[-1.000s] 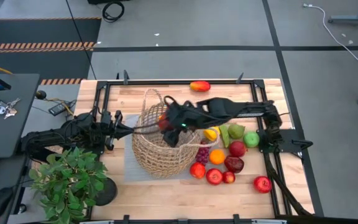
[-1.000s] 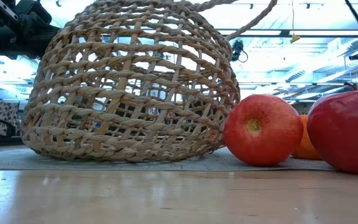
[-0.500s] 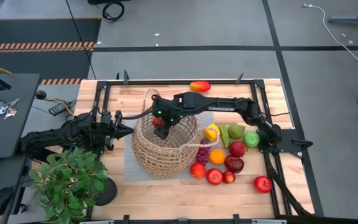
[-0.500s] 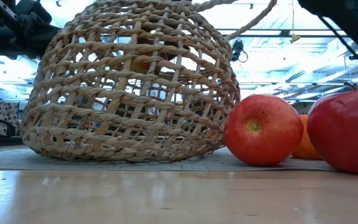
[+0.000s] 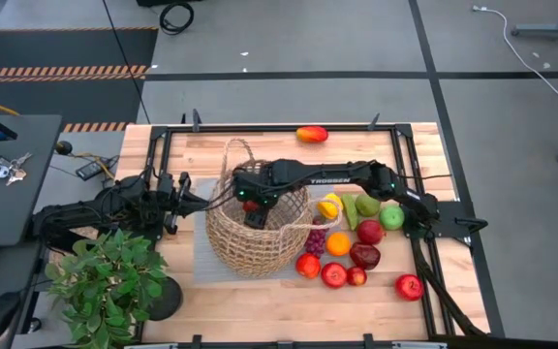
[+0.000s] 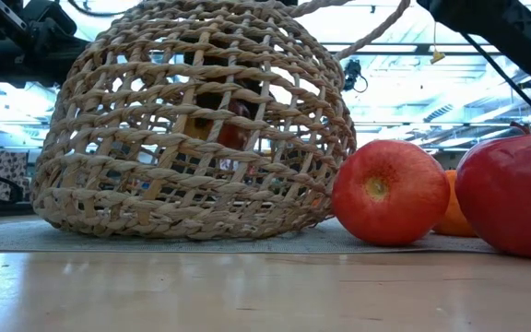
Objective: Build produce basket
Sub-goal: Put the bottom dark red apple into the basket, then put the red apple into the basket
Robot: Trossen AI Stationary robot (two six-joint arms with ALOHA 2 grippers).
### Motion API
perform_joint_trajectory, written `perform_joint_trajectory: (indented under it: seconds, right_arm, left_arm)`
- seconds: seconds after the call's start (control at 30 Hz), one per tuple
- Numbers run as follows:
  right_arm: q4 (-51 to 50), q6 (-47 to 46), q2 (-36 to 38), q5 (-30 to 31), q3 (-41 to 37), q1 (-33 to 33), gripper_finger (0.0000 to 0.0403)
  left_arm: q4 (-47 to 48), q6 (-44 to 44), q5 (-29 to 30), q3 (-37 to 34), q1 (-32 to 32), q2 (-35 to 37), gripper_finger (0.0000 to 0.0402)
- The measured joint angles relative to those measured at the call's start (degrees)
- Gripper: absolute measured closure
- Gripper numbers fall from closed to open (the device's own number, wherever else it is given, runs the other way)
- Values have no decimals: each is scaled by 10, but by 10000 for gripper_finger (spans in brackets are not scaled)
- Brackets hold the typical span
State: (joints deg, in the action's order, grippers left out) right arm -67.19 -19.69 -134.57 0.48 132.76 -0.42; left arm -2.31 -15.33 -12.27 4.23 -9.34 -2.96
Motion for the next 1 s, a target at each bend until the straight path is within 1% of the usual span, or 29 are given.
perform_joint_trajectory:
  seconds: [0.13, 0.33, 0.47, 0.6, 0.67, 0.87, 1.0]
  right_arm:
    - [-4, 8, -2, 0, 0, 18, 50]
    - [-4, 74, -10, 0, 0, 37, 42]
    - [0, 95, -20, -1, 0, 46, 37]
    - [-4, 92, -25, -1, 0, 48, 36]
    - [0, 76, -27, -1, 0, 48, 33]
    - [-2, 57, -27, -9, 0, 47, 7]
    - [-14, 53, -21, -10, 0, 45, 10]
  left_arm:
    - [0, 0, 0, 0, 0, 0, 370]
    - [-3, 0, 0, 0, 0, 0, 367]
    - [-3, 0, 0, 0, 0, 0, 372]
    - [-3, 0, 0, 0, 0, 0, 373]
    - [-3, 0, 0, 0, 0, 0, 370]
    - [-4, 0, 0, 0, 0, 0, 367]
    - [-4, 0, 0, 0, 0, 0, 372]
